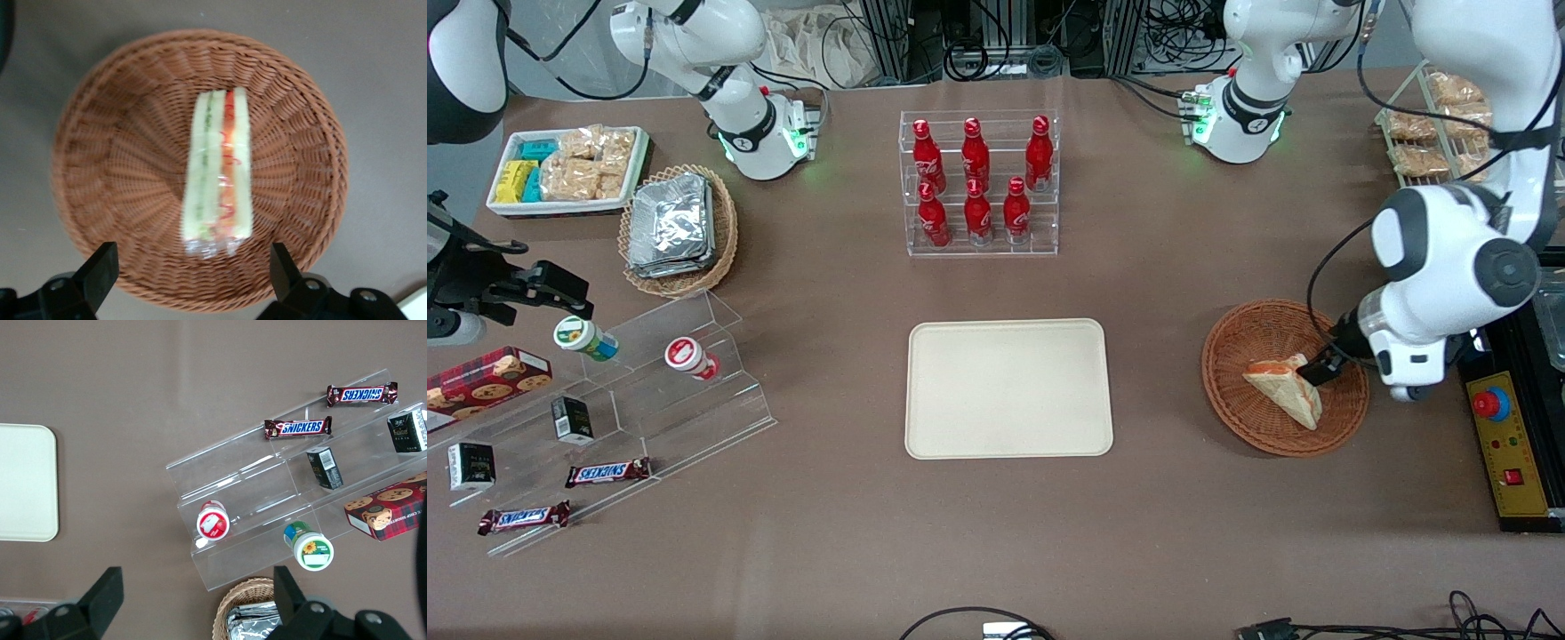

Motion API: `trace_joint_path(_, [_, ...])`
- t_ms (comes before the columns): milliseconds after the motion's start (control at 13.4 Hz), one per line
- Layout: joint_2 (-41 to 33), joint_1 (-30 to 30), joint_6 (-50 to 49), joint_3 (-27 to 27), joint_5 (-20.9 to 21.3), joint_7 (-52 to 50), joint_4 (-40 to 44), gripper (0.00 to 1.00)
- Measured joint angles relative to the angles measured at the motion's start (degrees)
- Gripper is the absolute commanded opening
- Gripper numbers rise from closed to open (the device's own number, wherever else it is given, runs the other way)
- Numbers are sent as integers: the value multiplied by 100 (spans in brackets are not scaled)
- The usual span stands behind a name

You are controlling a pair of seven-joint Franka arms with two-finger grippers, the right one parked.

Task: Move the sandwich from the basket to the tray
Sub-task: 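Close the left gripper on the wrapped sandwich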

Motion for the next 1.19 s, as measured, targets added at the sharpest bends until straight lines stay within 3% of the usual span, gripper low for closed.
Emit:
trace_joint_path(597, [641, -91, 579, 152, 229, -216, 5, 97])
trace_joint_path(672, [726, -91, 669, 169, 229, -234, 18, 62])
trace_joint_path(746, [812, -95, 718, 169, 229, -318, 62, 17])
trace_joint_path(821, [892, -106, 755, 165, 238, -473, 128, 0])
trace_joint_path(1194, [971, -129, 613, 125, 411, -730, 441, 0])
